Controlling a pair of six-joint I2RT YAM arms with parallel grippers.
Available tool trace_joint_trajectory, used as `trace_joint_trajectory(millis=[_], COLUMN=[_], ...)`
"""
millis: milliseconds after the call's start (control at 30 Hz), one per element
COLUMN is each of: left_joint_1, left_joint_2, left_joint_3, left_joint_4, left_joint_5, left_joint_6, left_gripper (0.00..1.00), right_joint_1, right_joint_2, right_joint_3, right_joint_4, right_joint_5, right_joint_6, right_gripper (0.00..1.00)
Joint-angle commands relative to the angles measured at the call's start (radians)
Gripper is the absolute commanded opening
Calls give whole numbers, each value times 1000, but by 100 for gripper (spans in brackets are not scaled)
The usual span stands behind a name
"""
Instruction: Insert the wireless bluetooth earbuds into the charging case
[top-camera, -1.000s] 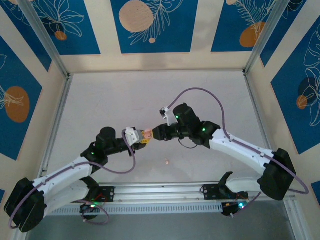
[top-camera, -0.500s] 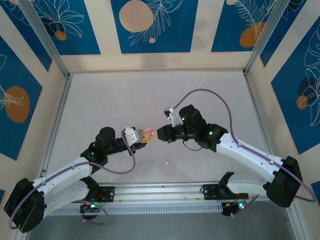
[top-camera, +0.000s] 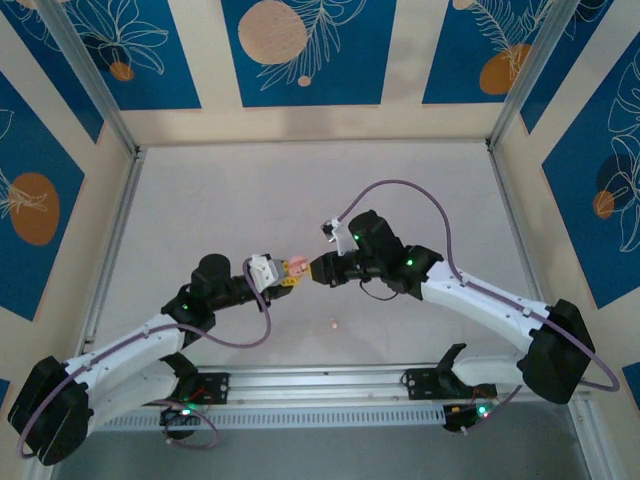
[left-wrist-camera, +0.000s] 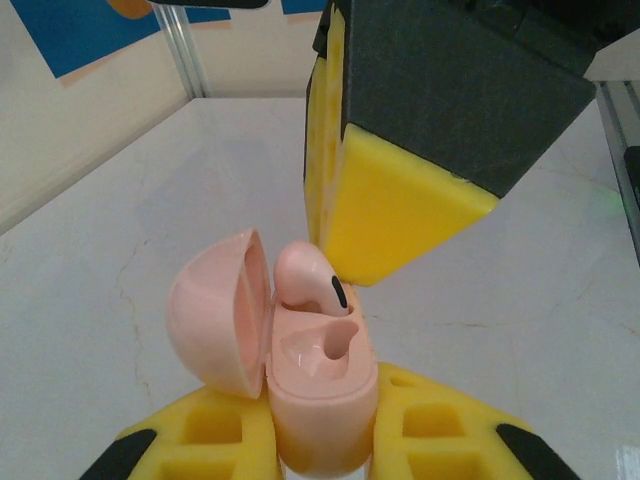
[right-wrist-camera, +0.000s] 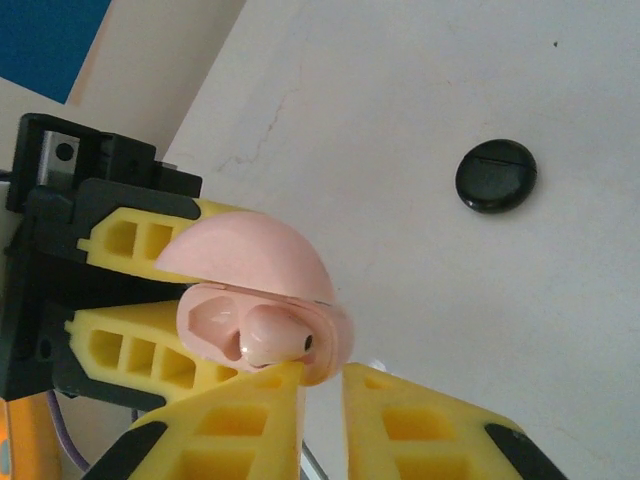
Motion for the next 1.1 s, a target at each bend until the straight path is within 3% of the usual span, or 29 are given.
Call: trace_joint_trajectory(millis=[0, 367, 633, 867, 1067], left_joint_1=[-8, -8, -8, -8, -8], left_joint_2=[-10, -10, -26, -30, -24], left_joint_3=[11, 5, 3, 4, 6], left_joint_4=[23, 24, 12, 5, 7], left_joint_5=[23, 26, 23, 21, 22], left_joint_6=[7, 4, 3, 4, 7], left_gripper=[18, 18, 18, 18, 17], right_joint_1=[-4, 0, 15, 19, 19], right_joint_2=[-6, -88, -17, 26, 56], right_joint_3=[16, 32, 73, 86, 84], right_joint_4=[-7, -21, -8, -80, -110], right_joint_5=[-16, 3, -32, 30, 13], right_joint_6=[-29, -56, -76, -69, -63], right_gripper=[17, 25, 18, 17, 16])
